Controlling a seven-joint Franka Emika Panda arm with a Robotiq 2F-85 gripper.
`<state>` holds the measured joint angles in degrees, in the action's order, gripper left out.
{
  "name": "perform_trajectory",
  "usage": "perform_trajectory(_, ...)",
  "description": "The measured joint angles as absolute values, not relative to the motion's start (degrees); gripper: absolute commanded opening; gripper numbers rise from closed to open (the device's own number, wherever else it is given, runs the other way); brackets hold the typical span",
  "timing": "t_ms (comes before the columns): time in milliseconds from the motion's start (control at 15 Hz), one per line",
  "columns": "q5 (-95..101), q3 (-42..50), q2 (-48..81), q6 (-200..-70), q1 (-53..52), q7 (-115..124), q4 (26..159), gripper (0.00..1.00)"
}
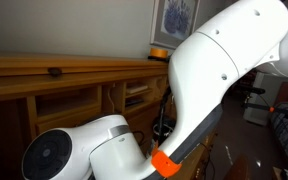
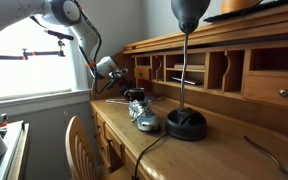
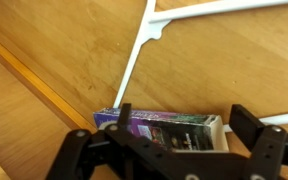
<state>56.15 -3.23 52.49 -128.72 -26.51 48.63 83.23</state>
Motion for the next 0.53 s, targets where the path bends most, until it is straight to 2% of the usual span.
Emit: perform_trajectory(533, 55.73, -2.87, 54.02, -128.72, -26.49, 48.32, 81.46, 1.00)
